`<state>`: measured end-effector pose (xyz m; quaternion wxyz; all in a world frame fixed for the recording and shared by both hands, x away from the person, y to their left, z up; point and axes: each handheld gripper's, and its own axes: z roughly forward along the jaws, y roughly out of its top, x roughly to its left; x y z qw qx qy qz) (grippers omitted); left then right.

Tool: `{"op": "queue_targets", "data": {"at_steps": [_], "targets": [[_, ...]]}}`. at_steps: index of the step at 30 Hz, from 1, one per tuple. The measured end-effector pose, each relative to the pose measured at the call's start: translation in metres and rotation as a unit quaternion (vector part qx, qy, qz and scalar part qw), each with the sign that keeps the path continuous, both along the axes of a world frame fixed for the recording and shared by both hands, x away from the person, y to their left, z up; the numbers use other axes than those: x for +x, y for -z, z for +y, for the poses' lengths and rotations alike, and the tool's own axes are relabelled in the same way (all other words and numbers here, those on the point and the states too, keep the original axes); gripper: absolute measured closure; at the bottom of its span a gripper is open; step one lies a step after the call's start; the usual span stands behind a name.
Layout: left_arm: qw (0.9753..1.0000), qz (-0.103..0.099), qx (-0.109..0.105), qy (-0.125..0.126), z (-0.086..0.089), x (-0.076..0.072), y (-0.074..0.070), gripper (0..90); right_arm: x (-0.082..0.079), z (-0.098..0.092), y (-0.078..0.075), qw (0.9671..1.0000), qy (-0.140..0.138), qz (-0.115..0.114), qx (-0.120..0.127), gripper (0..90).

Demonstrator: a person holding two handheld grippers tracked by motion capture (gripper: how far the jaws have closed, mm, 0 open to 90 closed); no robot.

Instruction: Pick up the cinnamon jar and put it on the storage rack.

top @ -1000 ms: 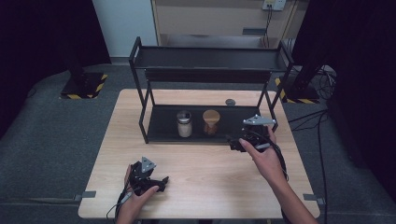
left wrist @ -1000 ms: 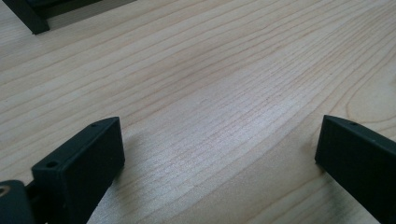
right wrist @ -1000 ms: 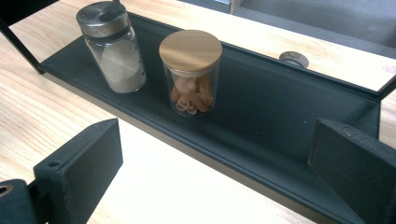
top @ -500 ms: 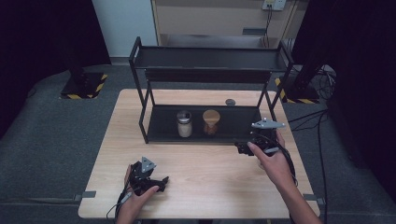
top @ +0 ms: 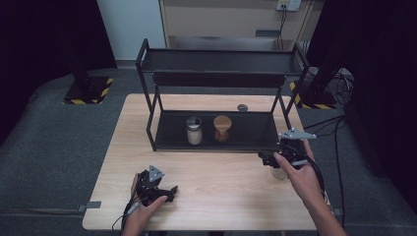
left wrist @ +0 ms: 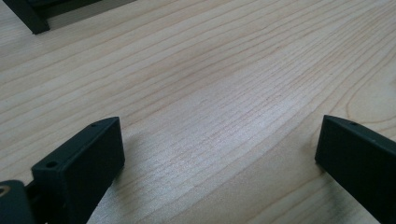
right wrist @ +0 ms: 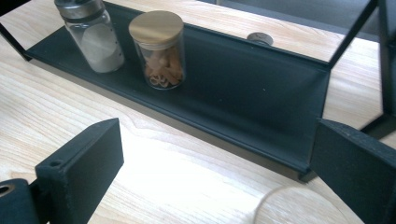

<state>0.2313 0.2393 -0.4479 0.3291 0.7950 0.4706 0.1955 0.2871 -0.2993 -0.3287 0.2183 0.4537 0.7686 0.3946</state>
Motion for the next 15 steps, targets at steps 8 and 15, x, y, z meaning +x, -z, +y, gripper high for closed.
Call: {"op": "queue_targets", "data": {"at_steps": [8,15], "targets": [[1.0000,0.000,0.000,0.000,0.000,0.000,0.000,0.0,-0.007,-0.015,0.003,0.9999,0.012,0.003,0.003,3.2],[1.0000,0.000,0.000,-0.001,0.000,0.000,0.000,0.0,-0.010,-0.022,0.006,0.9998,0.019,0.004,0.006,3.2]]}}
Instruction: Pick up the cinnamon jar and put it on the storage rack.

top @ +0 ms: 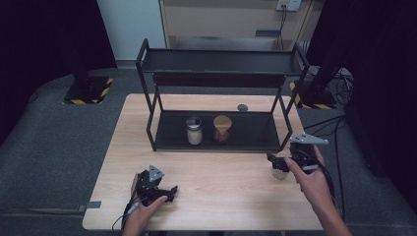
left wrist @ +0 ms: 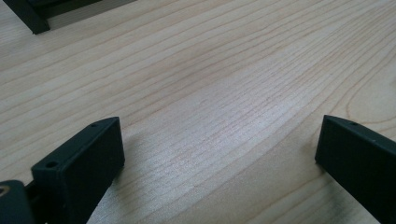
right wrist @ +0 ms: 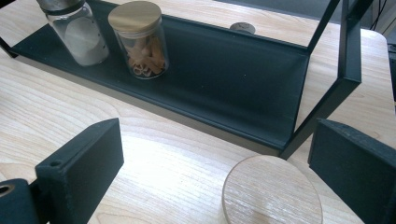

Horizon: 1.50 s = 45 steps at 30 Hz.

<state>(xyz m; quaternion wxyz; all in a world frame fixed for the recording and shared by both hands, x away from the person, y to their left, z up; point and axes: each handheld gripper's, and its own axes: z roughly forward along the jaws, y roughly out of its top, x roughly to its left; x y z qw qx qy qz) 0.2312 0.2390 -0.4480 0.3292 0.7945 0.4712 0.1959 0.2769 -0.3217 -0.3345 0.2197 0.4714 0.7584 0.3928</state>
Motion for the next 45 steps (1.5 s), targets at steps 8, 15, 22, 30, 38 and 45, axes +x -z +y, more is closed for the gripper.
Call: {"op": "queue_targets", "data": {"at_steps": [8,15,22,30,38,45], "targets": [[1.0000,0.000,0.000,0.000,0.000,0.000,0.000,0.0,-0.003,-0.007,0.003,1.0000,0.006,0.002,0.003,3.2],[1.0000,0.000,0.000,-0.001,0.000,0.000,0.000,0.0,-0.007,-0.014,0.008,0.9999,0.013,0.003,0.008,3.2],[1.0000,0.000,0.000,-0.001,0.000,0.000,0.000,0.0,-0.011,-0.021,0.013,0.9997,0.020,0.003,0.014,3.1],[1.0000,0.000,0.000,-0.001,-0.001,0.000,0.000,0.0,-0.015,-0.026,0.020,0.9994,0.025,0.005,0.023,3.1],[1.0000,0.000,0.000,-0.001,-0.001,0.000,0.000,0.0,-0.020,-0.033,0.033,0.9989,0.034,0.009,0.032,3.2],[1.0000,0.000,0.000,-0.002,-0.001,0.000,0.000,0.0,-0.024,-0.037,0.043,0.9986,0.037,0.009,0.037,3.1]]}}
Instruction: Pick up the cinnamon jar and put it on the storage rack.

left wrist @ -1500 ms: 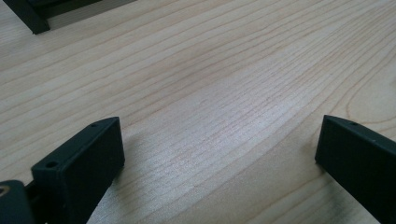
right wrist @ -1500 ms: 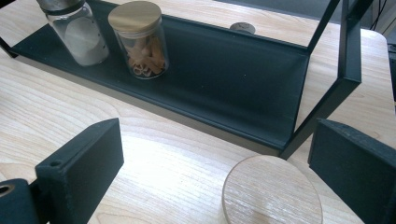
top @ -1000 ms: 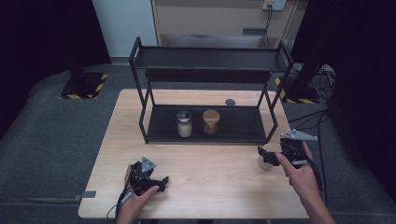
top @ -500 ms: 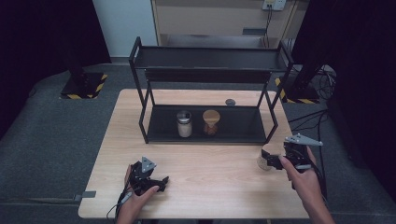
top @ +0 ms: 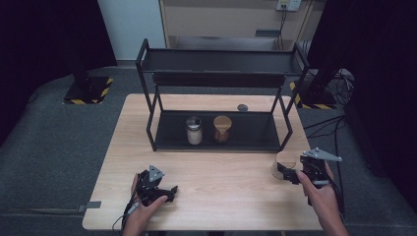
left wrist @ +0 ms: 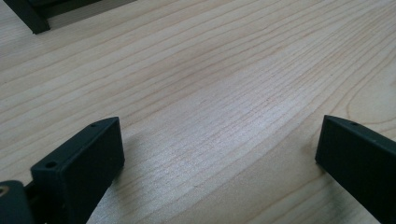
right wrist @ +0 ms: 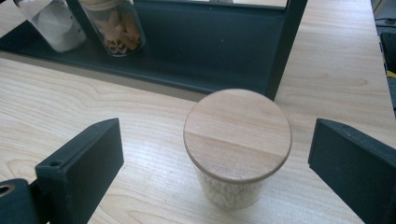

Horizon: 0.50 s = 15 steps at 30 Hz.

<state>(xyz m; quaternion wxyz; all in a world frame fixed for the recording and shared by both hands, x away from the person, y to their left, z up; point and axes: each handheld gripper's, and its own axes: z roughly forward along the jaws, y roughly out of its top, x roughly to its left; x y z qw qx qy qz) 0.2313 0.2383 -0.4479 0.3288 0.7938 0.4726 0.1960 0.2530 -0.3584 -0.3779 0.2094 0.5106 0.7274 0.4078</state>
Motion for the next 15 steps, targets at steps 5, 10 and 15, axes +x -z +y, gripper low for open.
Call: {"op": "queue_targets", "data": {"at_steps": [5,10,15], "targets": [[1.0000,0.000,0.000,0.000,0.000,0.000,0.000,0.0,-0.002,-0.002,0.006,1.0000,0.003,0.006,0.002,3.1],[1.0000,0.000,0.000,0.000,0.000,0.000,0.000,0.0,-0.003,-0.005,0.011,0.9999,0.006,0.009,0.005,3.1],[1.0000,0.000,0.000,0.000,0.000,0.000,0.000,0.0,-0.004,-0.006,0.014,0.9999,0.007,0.009,0.004,3.1]]}}
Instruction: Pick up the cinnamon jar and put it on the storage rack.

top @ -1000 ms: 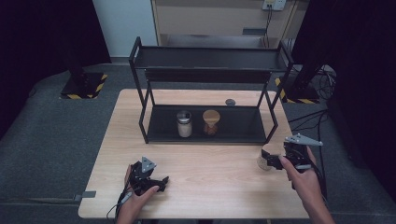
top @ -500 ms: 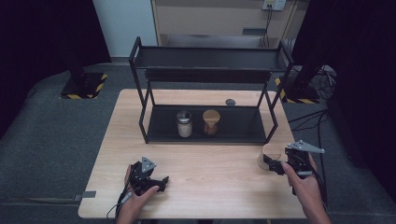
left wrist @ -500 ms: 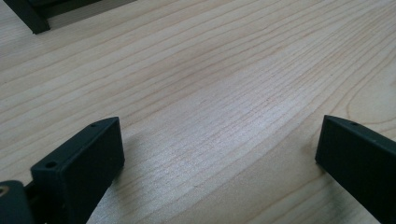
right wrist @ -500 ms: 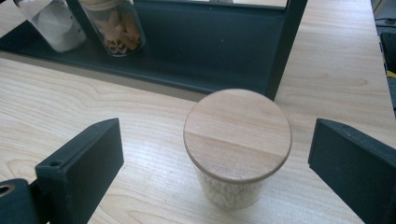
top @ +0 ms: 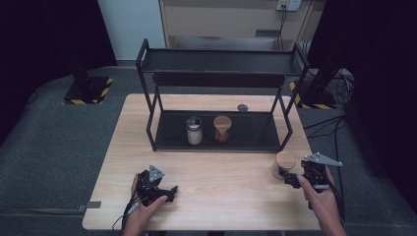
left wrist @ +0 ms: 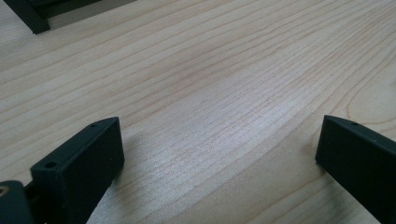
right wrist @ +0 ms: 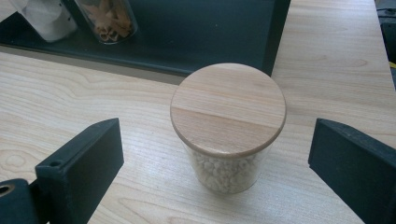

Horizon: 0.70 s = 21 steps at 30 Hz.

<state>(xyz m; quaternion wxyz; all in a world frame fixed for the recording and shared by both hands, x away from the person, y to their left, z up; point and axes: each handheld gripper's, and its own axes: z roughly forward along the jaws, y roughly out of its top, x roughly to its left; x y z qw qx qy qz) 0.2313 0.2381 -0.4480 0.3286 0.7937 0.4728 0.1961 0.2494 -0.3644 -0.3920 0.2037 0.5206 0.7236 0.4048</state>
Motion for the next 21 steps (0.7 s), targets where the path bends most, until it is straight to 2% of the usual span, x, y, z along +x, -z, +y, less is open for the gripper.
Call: {"op": "queue_targets", "data": {"at_steps": [4,21], "targets": [[1.0000,0.000,0.000,0.000,0.000,0.000,0.000,0.0,0.000,0.002,0.004,1.0000,-0.001,-0.001,-0.008,3.1],[1.0000,0.000,0.000,0.000,0.000,0.000,0.000,0.0,0.011,0.007,0.019,0.9997,0.004,0.021,-0.009,3.1]]}}
